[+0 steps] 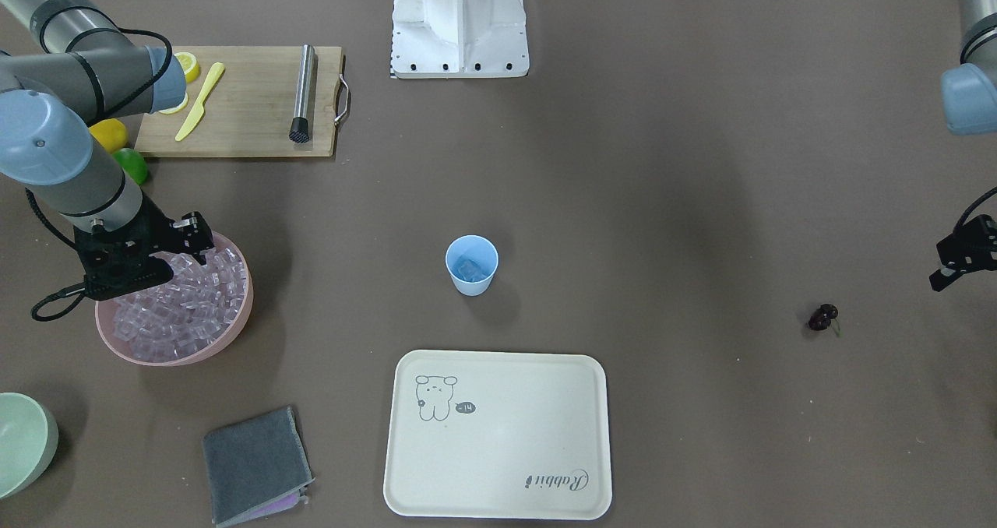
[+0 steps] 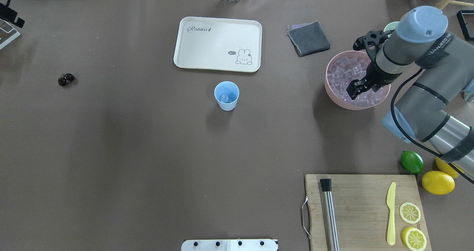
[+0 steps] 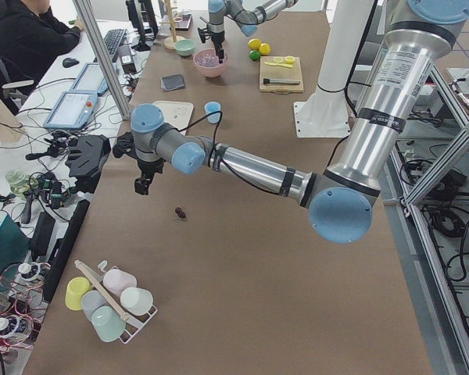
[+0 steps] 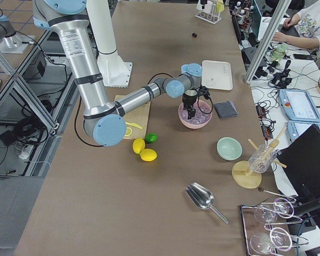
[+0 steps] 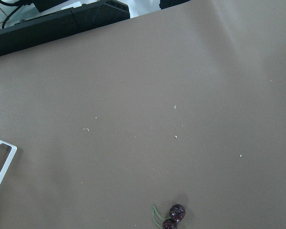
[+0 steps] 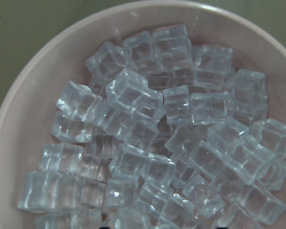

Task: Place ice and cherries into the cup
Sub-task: 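Move the right gripper back into the pink bowl and grasp a third ice cube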

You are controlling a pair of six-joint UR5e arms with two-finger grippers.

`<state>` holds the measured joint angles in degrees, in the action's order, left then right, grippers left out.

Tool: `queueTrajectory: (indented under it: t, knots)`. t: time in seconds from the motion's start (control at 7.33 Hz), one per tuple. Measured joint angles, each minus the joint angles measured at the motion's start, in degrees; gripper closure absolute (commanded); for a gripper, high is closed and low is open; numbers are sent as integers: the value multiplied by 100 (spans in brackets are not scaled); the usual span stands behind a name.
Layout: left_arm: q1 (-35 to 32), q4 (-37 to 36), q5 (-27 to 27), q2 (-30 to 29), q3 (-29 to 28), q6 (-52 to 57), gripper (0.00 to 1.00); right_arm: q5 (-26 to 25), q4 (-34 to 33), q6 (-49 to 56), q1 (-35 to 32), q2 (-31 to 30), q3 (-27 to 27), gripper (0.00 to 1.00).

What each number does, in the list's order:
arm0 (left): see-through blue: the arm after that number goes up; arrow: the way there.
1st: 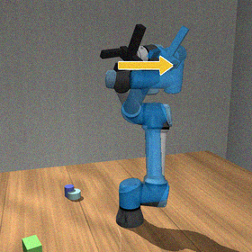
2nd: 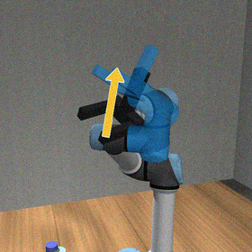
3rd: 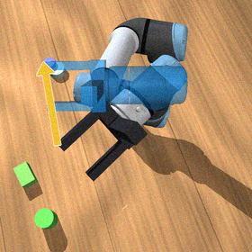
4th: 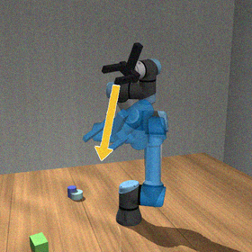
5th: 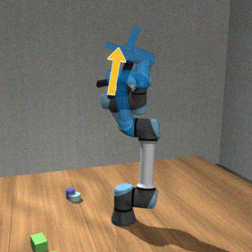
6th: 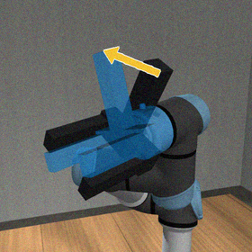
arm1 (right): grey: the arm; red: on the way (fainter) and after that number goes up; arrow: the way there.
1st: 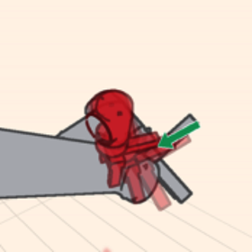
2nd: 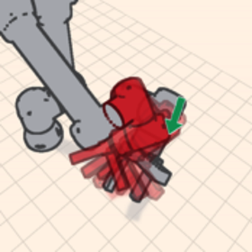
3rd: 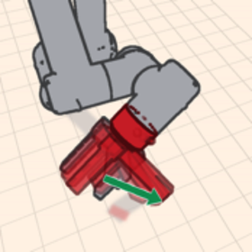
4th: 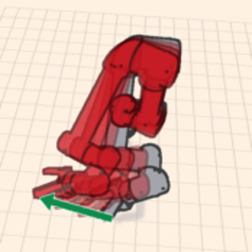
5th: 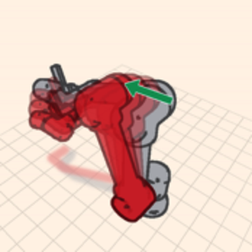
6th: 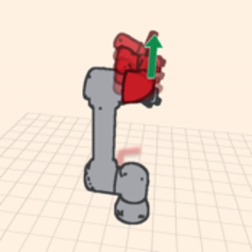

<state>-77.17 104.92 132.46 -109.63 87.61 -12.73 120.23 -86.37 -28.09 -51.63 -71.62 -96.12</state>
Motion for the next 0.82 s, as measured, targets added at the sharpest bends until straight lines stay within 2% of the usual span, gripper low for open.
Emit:
queueTrajectory:
  t: [0.55, 0.82]
  knots:
    - [8, 11, -10, 18, 0, -1, 2, 0, 14, 15, 7, 17, 53, 31]
    - [2, 15, -10, 33, 6, 4, 2, 0, 15, 11, 11, 18, 65, 50]
